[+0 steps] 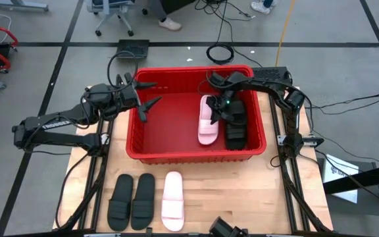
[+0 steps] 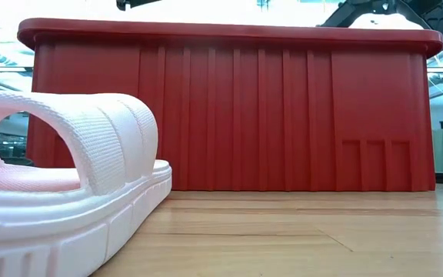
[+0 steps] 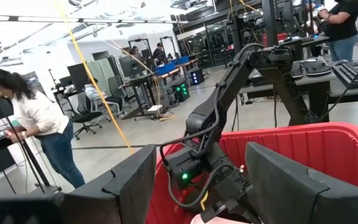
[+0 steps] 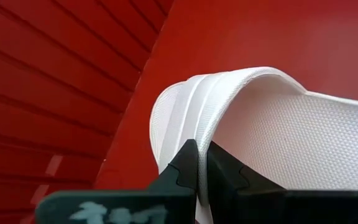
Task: Pick and place slides into bin
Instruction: Put the right pink slide into the red container
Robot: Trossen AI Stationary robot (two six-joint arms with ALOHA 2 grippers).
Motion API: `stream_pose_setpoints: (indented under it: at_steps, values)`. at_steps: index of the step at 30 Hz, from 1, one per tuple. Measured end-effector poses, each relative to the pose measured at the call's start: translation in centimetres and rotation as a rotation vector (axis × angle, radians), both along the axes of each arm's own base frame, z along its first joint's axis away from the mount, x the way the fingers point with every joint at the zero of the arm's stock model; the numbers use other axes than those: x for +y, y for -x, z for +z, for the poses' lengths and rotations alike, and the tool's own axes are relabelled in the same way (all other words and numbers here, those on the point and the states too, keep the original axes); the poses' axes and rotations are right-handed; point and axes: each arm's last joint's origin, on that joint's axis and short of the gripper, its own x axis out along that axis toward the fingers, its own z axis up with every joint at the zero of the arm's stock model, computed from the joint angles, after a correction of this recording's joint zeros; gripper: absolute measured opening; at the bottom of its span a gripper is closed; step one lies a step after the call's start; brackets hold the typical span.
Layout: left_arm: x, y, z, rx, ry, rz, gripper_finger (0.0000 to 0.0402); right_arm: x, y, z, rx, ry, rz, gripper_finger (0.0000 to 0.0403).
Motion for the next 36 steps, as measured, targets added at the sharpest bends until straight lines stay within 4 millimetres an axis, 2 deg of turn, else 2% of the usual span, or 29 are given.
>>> stream_pose_setpoints:
  at_steps: [10, 18, 29, 36]
  values:
    - [0.0, 0.0, 0.0, 0.004, -0.011, 0.002, 0.0253, 0.7, 0.5, -1.2, 0.04, -0.032, 0.006, 0.0004]
    - [0.0, 0.0, 0.0, 0.005, -0.011, 0.003, 0.0253, 2.1, 0.3, -1.8, 0.065, -0.051, 0.039, 0.0004]
    - [0.0, 0.0, -0.1, 0.016, -0.008, 0.005, 0.0253, 3.4, -0.4, -2.0, 0.075, -0.06, 0.073, 0.0004]
    - [0.0, 0.0, -0.2, 0.022, -0.006, 0.006, 0.0253, 3.3, -0.6, -2.1, 0.142, -0.044, 0.019, 0.0004]
